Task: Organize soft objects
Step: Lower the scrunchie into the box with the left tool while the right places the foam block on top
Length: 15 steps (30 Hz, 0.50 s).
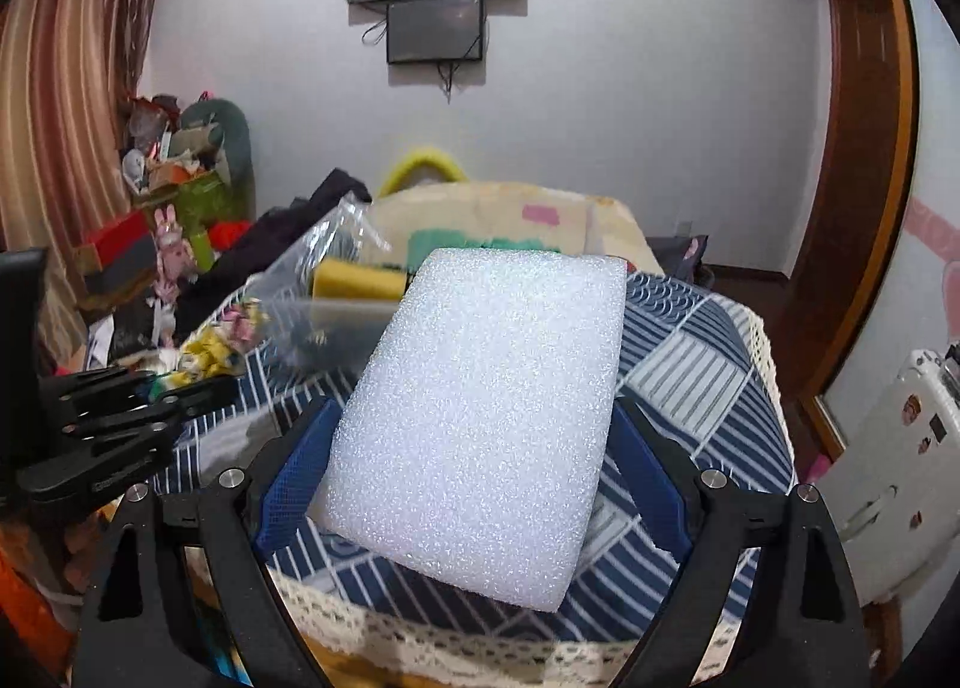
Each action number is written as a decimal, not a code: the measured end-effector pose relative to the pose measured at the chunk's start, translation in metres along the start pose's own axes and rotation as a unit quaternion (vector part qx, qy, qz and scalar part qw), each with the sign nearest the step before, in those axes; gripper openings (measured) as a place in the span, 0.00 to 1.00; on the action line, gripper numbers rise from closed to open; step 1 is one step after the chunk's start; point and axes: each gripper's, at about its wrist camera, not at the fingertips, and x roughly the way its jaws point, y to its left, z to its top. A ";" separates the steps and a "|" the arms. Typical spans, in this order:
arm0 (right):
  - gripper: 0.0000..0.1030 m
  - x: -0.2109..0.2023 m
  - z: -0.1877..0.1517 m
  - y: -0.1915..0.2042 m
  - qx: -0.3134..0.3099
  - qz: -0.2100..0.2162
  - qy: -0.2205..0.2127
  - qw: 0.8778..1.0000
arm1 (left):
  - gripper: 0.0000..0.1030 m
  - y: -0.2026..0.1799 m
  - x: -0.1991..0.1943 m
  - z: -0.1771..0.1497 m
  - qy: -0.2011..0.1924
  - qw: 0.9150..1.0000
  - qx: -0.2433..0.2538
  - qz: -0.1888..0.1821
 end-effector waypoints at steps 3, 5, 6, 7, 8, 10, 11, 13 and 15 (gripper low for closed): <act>0.86 0.001 0.009 -0.002 0.004 -0.003 -0.012 1.000 | 0.17 0.001 -0.006 0.015 -0.016 1.000 -0.008 -0.003; 0.86 0.002 0.017 -0.003 0.008 0.000 -0.020 1.000 | 0.17 0.004 -0.007 0.025 -0.024 1.000 -0.011 -0.005; 0.86 0.004 0.021 -0.004 0.010 0.002 -0.025 1.000 | 0.17 0.006 -0.006 0.031 -0.027 1.000 -0.012 -0.005; 0.86 0.004 0.024 -0.004 0.010 0.002 -0.029 1.000 | 0.17 0.005 -0.006 0.035 -0.030 0.999 -0.012 -0.003; 0.86 0.005 0.028 -0.004 0.010 0.000 -0.034 0.999 | 0.17 0.003 -0.008 0.037 -0.033 0.999 -0.012 -0.001; 0.86 0.008 0.035 -0.004 0.008 0.002 -0.038 0.999 | 0.17 0.003 -0.008 0.046 -0.044 0.999 -0.009 0.005; 0.86 0.010 0.039 -0.005 0.011 0.006 -0.040 0.999 | 0.17 0.004 -0.007 0.049 -0.048 0.999 -0.009 0.007; 0.86 0.015 0.046 -0.004 0.011 0.008 -0.043 0.999 | 0.17 0.008 -0.004 0.060 -0.055 0.998 -0.011 0.008; 0.86 0.020 0.050 -0.002 0.006 0.006 -0.042 0.999 | 0.17 0.012 0.003 0.069 -0.056 0.998 -0.016 0.005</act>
